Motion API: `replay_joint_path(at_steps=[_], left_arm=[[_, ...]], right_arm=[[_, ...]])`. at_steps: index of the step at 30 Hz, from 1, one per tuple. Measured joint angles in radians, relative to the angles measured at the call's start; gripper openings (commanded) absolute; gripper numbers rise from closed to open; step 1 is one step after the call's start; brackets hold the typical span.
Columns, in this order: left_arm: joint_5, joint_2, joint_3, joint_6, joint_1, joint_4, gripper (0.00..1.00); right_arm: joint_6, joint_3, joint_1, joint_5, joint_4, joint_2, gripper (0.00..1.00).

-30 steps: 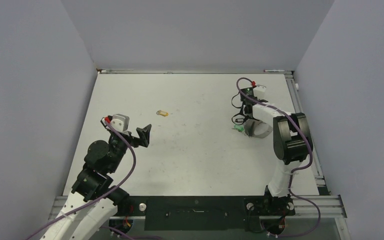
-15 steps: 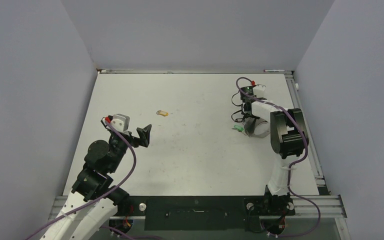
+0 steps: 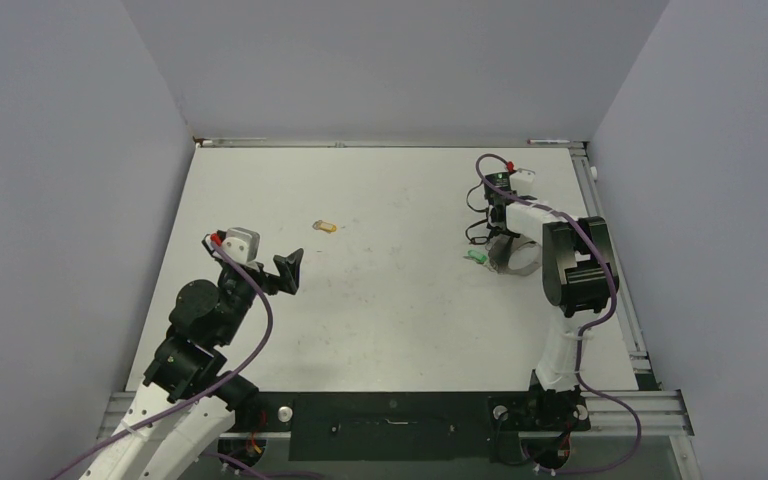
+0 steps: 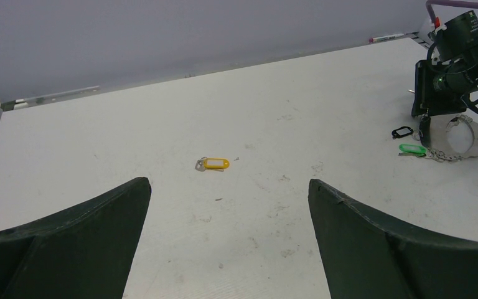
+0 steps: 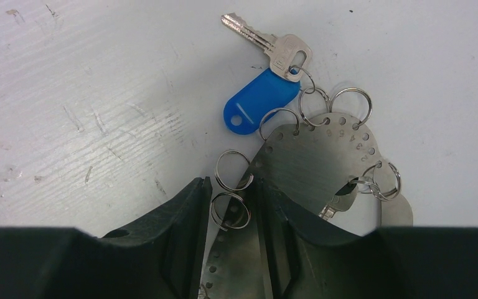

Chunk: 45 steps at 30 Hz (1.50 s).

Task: Put the keys on the keyring

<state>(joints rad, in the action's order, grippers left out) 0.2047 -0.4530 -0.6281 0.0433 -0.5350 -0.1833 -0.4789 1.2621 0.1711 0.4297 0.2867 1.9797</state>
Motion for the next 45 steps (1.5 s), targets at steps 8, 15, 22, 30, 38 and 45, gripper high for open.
replay_joint_path(at_steps=[8,15,22,30,38,45], left_arm=[[0.000,0.000,0.000,0.000,0.000,0.000,0.96],[-0.001,-0.001,0.000,0.000,0.000,0.000,0.96],[-0.002,-0.005,0.000,-0.001,0.002,0.000,0.96],[-0.004,-0.006,0.000,-0.001,0.002,0.000,0.96],[-0.005,-0.006,0.000,-0.001,0.006,0.000,0.96],[-0.005,-0.007,0.000,-0.001,0.007,0.000,0.96]], right_arm=[[-0.001,-0.003,0.000,-0.001,-0.006,-0.001,0.34],[-0.003,-0.017,0.000,-0.017,-0.019,-0.010,0.34],[-0.002,-0.019,0.000,-0.032,-0.020,-0.011,0.31],[0.005,-0.019,0.000,-0.044,-0.018,-0.013,0.11],[0.012,-0.019,0.010,-0.065,-0.005,-0.021,0.05],[0.022,-0.021,0.042,-0.068,0.031,-0.035,0.05]])
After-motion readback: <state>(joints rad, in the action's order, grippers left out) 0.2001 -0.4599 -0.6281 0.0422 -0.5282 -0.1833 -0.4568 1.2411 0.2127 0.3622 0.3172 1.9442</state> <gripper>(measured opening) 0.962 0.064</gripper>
